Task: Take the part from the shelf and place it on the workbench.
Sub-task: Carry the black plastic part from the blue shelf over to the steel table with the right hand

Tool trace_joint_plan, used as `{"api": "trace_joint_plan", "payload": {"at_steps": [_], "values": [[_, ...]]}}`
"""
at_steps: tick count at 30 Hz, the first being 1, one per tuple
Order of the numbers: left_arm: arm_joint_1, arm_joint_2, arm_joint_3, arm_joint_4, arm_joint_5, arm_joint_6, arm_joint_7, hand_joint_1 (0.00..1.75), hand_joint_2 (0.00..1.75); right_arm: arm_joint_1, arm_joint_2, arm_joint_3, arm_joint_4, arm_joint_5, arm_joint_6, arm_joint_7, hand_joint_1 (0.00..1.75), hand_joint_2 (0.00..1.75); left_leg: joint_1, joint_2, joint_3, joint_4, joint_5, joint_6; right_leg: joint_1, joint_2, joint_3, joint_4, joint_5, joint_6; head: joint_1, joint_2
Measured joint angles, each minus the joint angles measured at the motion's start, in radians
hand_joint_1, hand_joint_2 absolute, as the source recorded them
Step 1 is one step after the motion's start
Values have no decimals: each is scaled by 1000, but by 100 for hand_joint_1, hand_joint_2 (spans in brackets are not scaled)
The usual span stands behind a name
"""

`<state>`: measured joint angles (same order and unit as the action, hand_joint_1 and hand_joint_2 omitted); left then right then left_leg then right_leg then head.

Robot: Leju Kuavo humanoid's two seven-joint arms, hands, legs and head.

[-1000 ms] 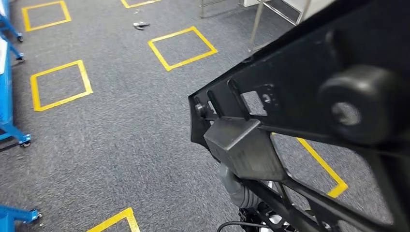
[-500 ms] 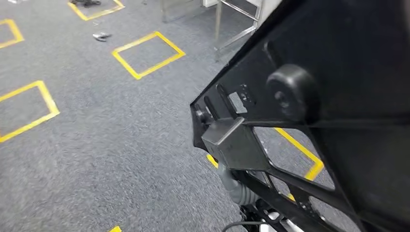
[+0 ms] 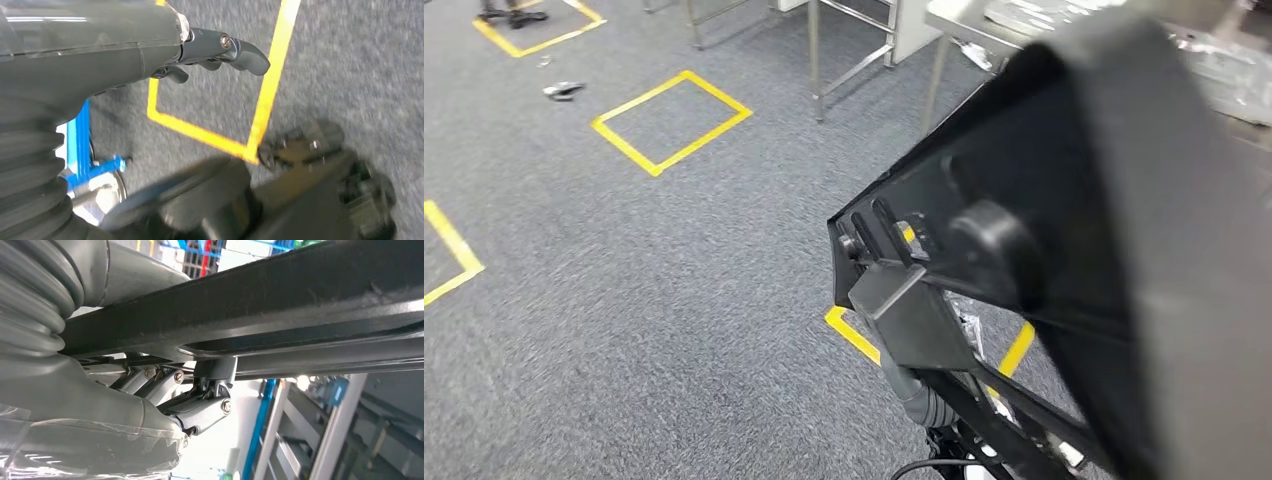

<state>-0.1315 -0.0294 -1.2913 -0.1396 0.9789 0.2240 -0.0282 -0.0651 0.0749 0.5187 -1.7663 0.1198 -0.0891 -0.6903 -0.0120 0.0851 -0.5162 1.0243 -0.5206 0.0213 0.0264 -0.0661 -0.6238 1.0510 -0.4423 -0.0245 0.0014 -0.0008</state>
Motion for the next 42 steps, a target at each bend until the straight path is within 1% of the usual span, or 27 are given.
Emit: {"api": "trace_joint_plan", "payload": {"at_steps": [1,2,3,5,7,9,10,11,13,15,19,21,23,24,25,26,28,29,30,32,35,36,37,39,40,41,42], "values": [[0,0,0,0,4,6,0,0,175,-2,0,2,-1,-6,1,0,169,175,-1,12,1,-2,-1,-4,5,-2,2,-7,-3,-5,0,0],[-2,2,0,0,8,12,0,0,175,-5,0,3,-2,-11,2,3,169,175,-1,21,5,-6,-2,-7,2,10,4,-15,0,-8,1,0],[-4,3,0,0,11,17,1,0,175,-7,0,4,-2,-16,2,7,169,175,-1,15,9,-6,-6,-12,-2,21,9,-25,4,-9,0,0],[-8,8,0,0,13,23,6,0,175,-19,1,7,-3,-22,-2,16,169,175,2,-29,-3,35,-34,-22,-14,38,21,-44,12,-12,-1,0],[-7,14,0,0,14,24,12,0,175,-29,3,11,0,-25,-10,21,169,175,11,-71,-60,150,-88,-33,-19,51,24,-48,14,-14,-2,0],[-9,19,1,0,15,24,18,0,175,-32,3,12,3,-26,-20,22,169,175,19,-77,-115,248,-113,-46,-22,64,24,-46,13,-14,-2,0],[-11,21,1,0,14,24,20,0,175,-32,3,13,4,-26,-26,22,169,175,23,-78,-121,249,-97,-52,-25,69,25,-44,11,-12,-2,0],[-13,23,1,0,12,24,24,0,175,-32,3,14,5,-26,-33,21,169,175,28,-78,-109,215,-64,-59,-29,74,25,-39,8,-8,-2,0],[-12,25,0,0,6,23,31,0,175,-32,3,16,4,-24,-49,21,169,175,38,-83,-62,97,2,-70,-35,83,22,-24,-1,6,-3,0],[-11,25,-2,0,-1,20,37,0,175,-29,3,18,-1,-20,-68,22,169,175,41,-92,-37,27,19,-62,-34,90,10,-5,-8,21,-5,0],[-19,25,-13,0,-16,13,47,0,175,-19,3,19,-24,-5,-101,23,169,175,39,-93,-38,18,17,-28,-35,89,-5,10,-13,42,-5,0],[-22,25,-17,0,-21,8,51,0,175,-16,3,20,-34,-2,-108,23,169,175,41,-89,-34,13,17,-17,-38,81,-41,82,-49,51,-2,0],[-23,25,-19,0,-25,5,53,0,175,-14,3,20,-39,-2,-110,23,169,175,39,-84,-30,12,11,-11,-40,77,-109,205,-93,57,-1,0],[-23,25,-20,0,-25,4,54,0,175,-12,3,20,-40,-1,-111,23,169,175,38,-83,-26,12,7,-9,-41,76,-137,250,-99,59,-1,0],[-23,25,-22,0,-25,4,54,0,175,-11,3,20,-40,-2,-112,23,169,175,37,-82,-21,12,2,-9,-41,76,-150,262,-85,58,-1,0],[-23,25,-23,0,-25,4,54,0,175,-11,3,20,-40,-2,-113,24,169,175,37,-82,-13,12,-4,-10,-40,75,-144,238,-54,56,-1,0],[-24,25,-25,0,-25,4,54,0,175,-13,3,20,-41,-2,-116,24,169,175,37,-82,7,9,-17,-14,-37,72,-92,120,19,46,-1,0],[-25,25,-26,0,-25,4,54,0,175,-14,3,20,-42,-2,-118,24,169,175,36,-81,15,7,-24,-18,-32,68,-65,67,36,39,-1,0],[-26,26,-27,0,-24,4,55,0,175,-16,3,21,-43,-2,-119,24,169,175,36,-81,20,3,-29,-24,-28,65,-45,30,36,33,0,0],[-28,27,-30,0,-23,4,55,0,175,-19,3,23,-45,-2,-122,25,169,175,34,-77,30,-10,-36,-36,-20,62,-29,6,13,22,1,0],[-32,31,-33,0,-22,4,56,0,175,-21,7,26,-48,-3,-123,27,169,175,32,-74,44,0,-51,-49,-29,66,9,-25,-4,7,-1,0],[-32,32,-33,0,-22,4,56,0,175,-24,9,27,-49,-3,-123,28,169,175,32,-75,24,44,-63,-50,-31,67,28,-35,-10,2,-3,0],[-32,33,-34,0,-20,4,56,0,175,-26,11,30,-49,-4,-123,30,169,175,32,-76,-14,110,-77,-50,-30,66,43,-41,-19,-2,-4,0],[-31,35,-34,0,-16,3,52,0,175,-27,12,33,-47,-3,-123,33,169,175,32,-77,-115,242,-91,-50,-27,66,72,-43,-43,-7,-5,0],[-33,35,-33,0,-14,3,50,0,175,-25,12,34,-46,-3,-123,35,169,175,31,-77,-152,269,-72,-51,-26,67,89,-43,-57,-8,-5,0],[-34,35,-33,0,-12,2,48,0,175,-24,12,35,-44,-4,-122,35,169,175,31,-77,-170,259,-31,-50,-25,68,109,-43,-72,-8,-5,0],[-34,35,-33,0,-11,3,47,0,175,-24,12,36,-41,-4,-122,35,169,175,30,-77,-172,212,29,-48,-24,70,132,-43,-89,-7,-5,0]]}}
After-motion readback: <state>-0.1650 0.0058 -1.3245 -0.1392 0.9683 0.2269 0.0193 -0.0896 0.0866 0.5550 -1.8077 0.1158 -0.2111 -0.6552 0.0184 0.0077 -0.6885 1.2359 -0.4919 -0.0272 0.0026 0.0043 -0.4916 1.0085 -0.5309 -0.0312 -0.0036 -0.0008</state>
